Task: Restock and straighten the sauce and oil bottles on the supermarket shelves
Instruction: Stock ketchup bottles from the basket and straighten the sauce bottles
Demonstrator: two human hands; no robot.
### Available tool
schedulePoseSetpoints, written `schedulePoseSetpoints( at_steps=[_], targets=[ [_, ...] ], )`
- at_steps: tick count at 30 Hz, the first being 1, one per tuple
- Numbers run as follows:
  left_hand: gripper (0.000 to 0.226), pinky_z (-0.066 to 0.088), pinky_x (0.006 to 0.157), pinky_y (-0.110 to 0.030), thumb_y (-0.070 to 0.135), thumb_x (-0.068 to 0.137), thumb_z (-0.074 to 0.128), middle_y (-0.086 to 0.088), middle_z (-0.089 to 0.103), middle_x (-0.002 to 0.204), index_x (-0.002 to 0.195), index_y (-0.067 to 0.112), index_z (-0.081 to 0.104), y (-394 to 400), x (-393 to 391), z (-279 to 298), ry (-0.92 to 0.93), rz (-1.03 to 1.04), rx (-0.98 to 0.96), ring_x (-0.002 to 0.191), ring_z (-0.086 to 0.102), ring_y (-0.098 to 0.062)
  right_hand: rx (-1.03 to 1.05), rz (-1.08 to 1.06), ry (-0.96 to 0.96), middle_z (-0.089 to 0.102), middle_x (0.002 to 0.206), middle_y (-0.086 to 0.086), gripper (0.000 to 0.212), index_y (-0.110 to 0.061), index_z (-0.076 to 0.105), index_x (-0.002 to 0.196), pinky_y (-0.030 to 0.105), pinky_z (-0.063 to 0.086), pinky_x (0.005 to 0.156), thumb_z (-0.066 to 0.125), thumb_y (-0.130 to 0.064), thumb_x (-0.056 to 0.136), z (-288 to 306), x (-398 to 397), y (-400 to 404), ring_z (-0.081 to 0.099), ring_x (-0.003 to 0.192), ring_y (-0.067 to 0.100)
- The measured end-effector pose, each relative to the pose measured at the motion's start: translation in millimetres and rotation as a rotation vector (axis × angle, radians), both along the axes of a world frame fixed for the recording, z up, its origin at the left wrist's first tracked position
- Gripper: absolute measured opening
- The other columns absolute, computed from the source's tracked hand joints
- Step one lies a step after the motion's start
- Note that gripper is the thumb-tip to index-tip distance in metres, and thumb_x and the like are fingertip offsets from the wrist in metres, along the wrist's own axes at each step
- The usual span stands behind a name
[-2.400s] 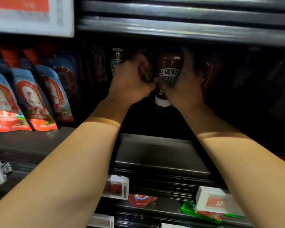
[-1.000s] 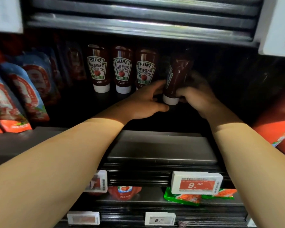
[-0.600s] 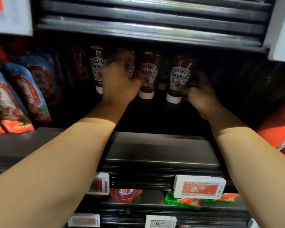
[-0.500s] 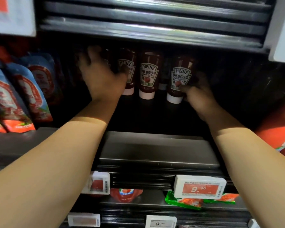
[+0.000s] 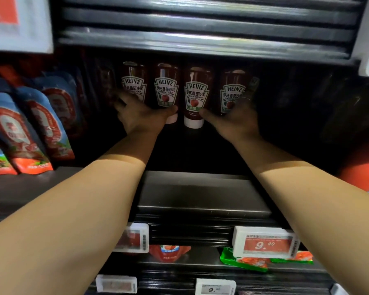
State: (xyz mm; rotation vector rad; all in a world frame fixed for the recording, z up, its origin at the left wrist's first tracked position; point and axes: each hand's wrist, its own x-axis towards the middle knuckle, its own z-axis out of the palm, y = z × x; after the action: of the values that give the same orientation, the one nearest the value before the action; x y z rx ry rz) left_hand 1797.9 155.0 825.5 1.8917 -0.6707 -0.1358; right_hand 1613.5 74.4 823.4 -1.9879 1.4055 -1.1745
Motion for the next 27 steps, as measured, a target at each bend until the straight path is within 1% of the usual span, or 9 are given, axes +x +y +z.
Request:
schedulePoseSetpoints(
  at_steps=[3,6,8,11,13,15,18,24,27],
  targets=[
    [0.145,0.028,0.118,-0.043,0.052,0.054,0.095,-0.018,0.019,0.164,0.161,0.011,0.005,0,3,-3,-0.02,0.001,-0.011,0.151,0.021,-0.034,0.022,-0.086,0.053,0.043,0.153,0.017,0.126,-0.004,0.013,0.158,0.041,0.042,0.114,0.079,-0.068,0.07,1,10,1,0.044,0.141,0.032],
    [0.143,0.03,0.117,-0.043,0.052,0.054,0.095,-0.017,0.019,0.163,0.16,0.014,0.006,-2,3,-5,-0.03,0.003,-0.001,0.15,0.023,-0.034,0.016,-0.09,0.056,0.041,0.154,0.018,0.117,-0.002,0.013,0.156,0.042,0.039,0.116,0.075,-0.064,0.079,-3,13,0,0.041,0.142,0.032],
    [0.142,0.03,0.116,-0.044,0.053,0.055,0.095,-0.016,0.021,0.162,0.16,0.014,0.007,-3,3,-5,-0.03,0.014,-0.003,0.15,0.023,-0.034,0.01,-0.078,0.013,0.049,0.148,0.016,0.103,-0.004,0.021,0.154,0.04,0.043,0.113,0.076,-0.054,0.083,-3,12,-2,0.047,0.137,0.03],
    [0.141,0.032,0.115,-0.044,0.052,0.054,0.095,-0.015,0.022,0.161,0.16,0.014,0.009,-3,4,-6,-0.024,0.016,-0.008,0.149,0.025,-0.034,-0.017,-0.098,-0.043,0.061,0.133,0.011,0.075,-0.005,0.043,0.141,0.032,0.05,0.103,0.077,-0.042,0.086,-3,9,-4,0.059,0.123,0.026],
    [0.141,0.032,0.115,-0.043,0.052,0.054,0.095,-0.016,0.022,0.161,0.159,0.014,0.009,-3,4,-6,-0.025,0.016,-0.002,0.149,0.025,-0.033,-0.064,-0.091,-0.057,0.062,0.129,0.013,0.066,-0.003,0.049,0.133,0.028,0.05,0.099,0.079,-0.038,0.086,-5,8,-4,0.06,0.12,0.027],
    [0.141,0.031,0.116,-0.041,0.052,0.055,0.095,-0.016,0.022,0.161,0.159,0.013,0.009,-3,3,-5,-0.032,0.015,0.003,0.149,0.025,-0.033,-0.091,-0.091,-0.062,0.063,0.128,0.016,0.062,-0.002,0.053,0.126,0.032,0.05,0.099,0.082,-0.037,0.083,-6,8,-5,0.06,0.12,0.03],
    [0.141,0.032,0.116,-0.042,0.051,0.054,0.096,-0.018,0.022,0.16,0.159,0.013,0.01,-2,3,-6,-0.03,0.014,-0.005,0.148,0.027,-0.035,-0.059,-0.098,-0.095,0.065,0.129,0.014,0.065,-0.005,0.057,0.125,0.027,0.049,0.094,0.085,-0.04,0.079,-6,7,-7,0.062,0.12,0.028],
    [0.144,0.028,0.119,-0.046,0.052,0.053,0.096,-0.019,0.016,0.162,0.16,0.015,0.006,9,-3,-2,0.004,0.026,0.014,0.15,0.022,-0.038,-0.005,-0.091,-0.116,0.064,0.135,0.005,0.086,-0.012,0.054,0.137,0.029,0.05,0.101,0.091,-0.044,0.067,-6,-4,-3,0.06,0.126,0.021],
    [0.123,0.032,0.119,-0.045,0.041,0.063,0.092,-0.018,0.022,0.157,0.157,0.016,0.018,26,-7,-2,-0.013,-0.008,-0.001,0.144,0.031,-0.039,0.048,-0.108,-0.057,0.064,0.135,0.004,0.084,-0.015,0.053,0.137,0.033,0.05,0.104,0.092,-0.038,0.067,-3,-14,9,0.059,0.126,0.021]
  ],
)
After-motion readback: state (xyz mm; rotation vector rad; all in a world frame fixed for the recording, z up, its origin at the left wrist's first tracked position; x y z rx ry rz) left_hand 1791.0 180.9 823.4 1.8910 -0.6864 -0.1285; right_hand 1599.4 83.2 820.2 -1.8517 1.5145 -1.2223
